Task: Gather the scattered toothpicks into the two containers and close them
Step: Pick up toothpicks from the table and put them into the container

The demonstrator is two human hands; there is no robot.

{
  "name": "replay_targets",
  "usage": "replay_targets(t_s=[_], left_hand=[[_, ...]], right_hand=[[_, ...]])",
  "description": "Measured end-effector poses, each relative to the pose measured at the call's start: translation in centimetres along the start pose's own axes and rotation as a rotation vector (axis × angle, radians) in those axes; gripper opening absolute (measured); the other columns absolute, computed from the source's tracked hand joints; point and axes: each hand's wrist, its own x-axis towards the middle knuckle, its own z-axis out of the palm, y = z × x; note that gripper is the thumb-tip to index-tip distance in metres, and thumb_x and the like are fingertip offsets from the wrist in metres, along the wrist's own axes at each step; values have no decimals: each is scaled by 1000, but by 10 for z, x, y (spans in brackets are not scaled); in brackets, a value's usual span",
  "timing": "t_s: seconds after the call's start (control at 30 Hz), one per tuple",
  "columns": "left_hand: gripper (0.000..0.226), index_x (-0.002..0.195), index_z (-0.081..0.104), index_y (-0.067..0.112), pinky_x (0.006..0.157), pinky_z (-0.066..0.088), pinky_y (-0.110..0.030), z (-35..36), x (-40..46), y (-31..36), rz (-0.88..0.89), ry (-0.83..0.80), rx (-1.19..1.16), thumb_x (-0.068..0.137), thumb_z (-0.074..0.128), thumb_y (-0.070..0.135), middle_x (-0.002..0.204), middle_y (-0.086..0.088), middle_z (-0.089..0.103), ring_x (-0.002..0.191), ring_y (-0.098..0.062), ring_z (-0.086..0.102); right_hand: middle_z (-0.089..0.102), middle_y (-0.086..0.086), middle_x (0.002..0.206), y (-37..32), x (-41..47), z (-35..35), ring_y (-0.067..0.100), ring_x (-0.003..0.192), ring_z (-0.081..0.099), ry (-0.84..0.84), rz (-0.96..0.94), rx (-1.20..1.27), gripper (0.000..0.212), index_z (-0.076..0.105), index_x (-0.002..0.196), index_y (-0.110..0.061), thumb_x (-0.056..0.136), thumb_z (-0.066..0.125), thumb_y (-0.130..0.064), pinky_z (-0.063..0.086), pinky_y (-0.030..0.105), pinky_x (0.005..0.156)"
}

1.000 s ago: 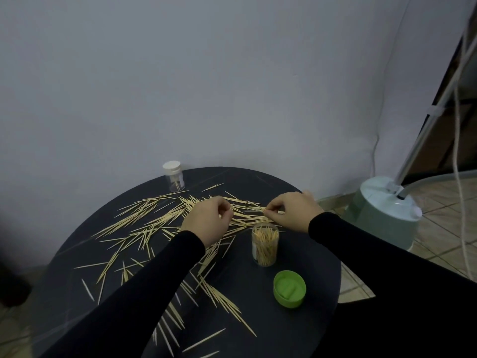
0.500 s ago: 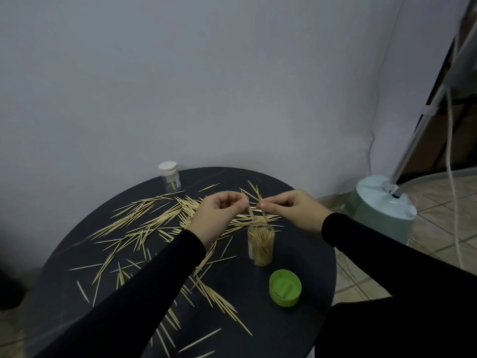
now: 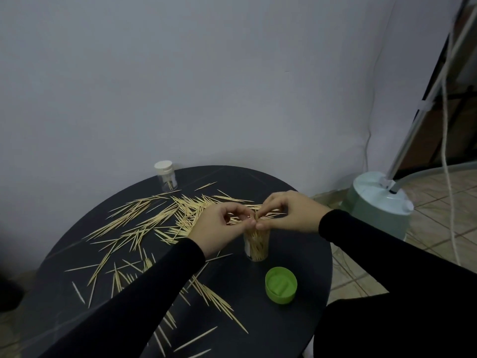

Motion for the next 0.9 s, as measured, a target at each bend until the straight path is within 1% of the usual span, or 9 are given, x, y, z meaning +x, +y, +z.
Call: replay_targets(t_s=[0.13, 0.2, 0.27, 0.37, 0.5, 0.67, 0.77, 0.83, 0.9], left_hand=[[29, 118, 62, 30, 75, 37, -6, -1, -3, -11, 153, 79, 193, 88, 64, 34, 97, 19, 62, 92, 10, 53], [36, 128, 57, 29, 87, 39, -14, 0, -6, -17, 233, 64, 302, 94, 53, 41, 114, 16, 59, 106, 5, 50], [44, 132, 55, 28, 95, 38, -21, 0, -8, -23, 312, 26, 410, 96, 41, 48, 124, 12, 55, 115, -2, 46], [49, 130, 58, 29, 93, 38, -26, 2, -10, -29, 395, -33, 537, 96, 31, 52, 131, 9, 53, 114, -5, 43], [55, 139, 47, 26, 97, 39, -29, 3, -12, -26, 424, -3, 542, 95, 30, 55, 135, 5, 50, 118, -8, 42], [75, 148, 28, 31, 108, 25, -30, 5, -10, -18, 273, -124, 588, 84, 21, 71, 152, 13, 27, 134, -6, 20], [70, 140, 44, 33, 106, 27, -31, 6, -7, -17, 274, -130, 534, 84, 23, 70, 149, 13, 33, 133, -7, 22], [58, 125, 60, 33, 101, 33, -32, 4, -6, -18, 352, -75, 544, 89, 27, 64, 142, 11, 44, 127, -8, 30], [50, 114, 67, 31, 97, 36, -31, 1, -5, -21, 428, -26, 556, 92, 31, 58, 134, 10, 51, 121, -9, 36]], right_hand=[[65, -18, 99, 3, -2, -5, 2, 94, 58, -62, 38, -6, 60, 64, 104, -47, 49, 69, -71, 49, 29, 84], [65, -19, 97, 5, -2, -3, 1, 91, 56, -116, 63, -21, 78, 61, 118, -41, 47, 70, -70, 43, 23, 76], [65, -19, 99, 7, 0, 0, 2, 93, 56, -150, 73, -56, 85, 59, 123, -40, 46, 70, -73, 43, 23, 77], [65, -19, 107, 8, 2, 2, 7, 100, 57, -158, 71, -97, 75, 62, 120, -42, 52, 72, -73, 47, 28, 84], [63, -17, 104, 6, 3, 1, 0, 90, 53, -144, 66, -110, 61, 64, 118, -33, 64, 78, -58, 40, 21, 74], [62, -16, 101, 4, 3, 1, 0, 87, 52, -136, 48, -126, 54, 65, 116, -29, 68, 80, -50, 39, 19, 71], [62, -18, 95, 4, 4, 1, 2, 87, 53, -136, 46, -112, 44, 68, 107, -32, 68, 80, -49, 39, 19, 70], [64, -18, 94, 6, 4, 1, 2, 86, 55, -135, 50, -92, 47, 69, 107, -34, 65, 82, -51, 39, 19, 70], [64, -17, 101, 7, 5, 1, 2, 93, 55, -140, 63, -85, 51, 68, 110, -36, 63, 82, -52, 42, 21, 75]])
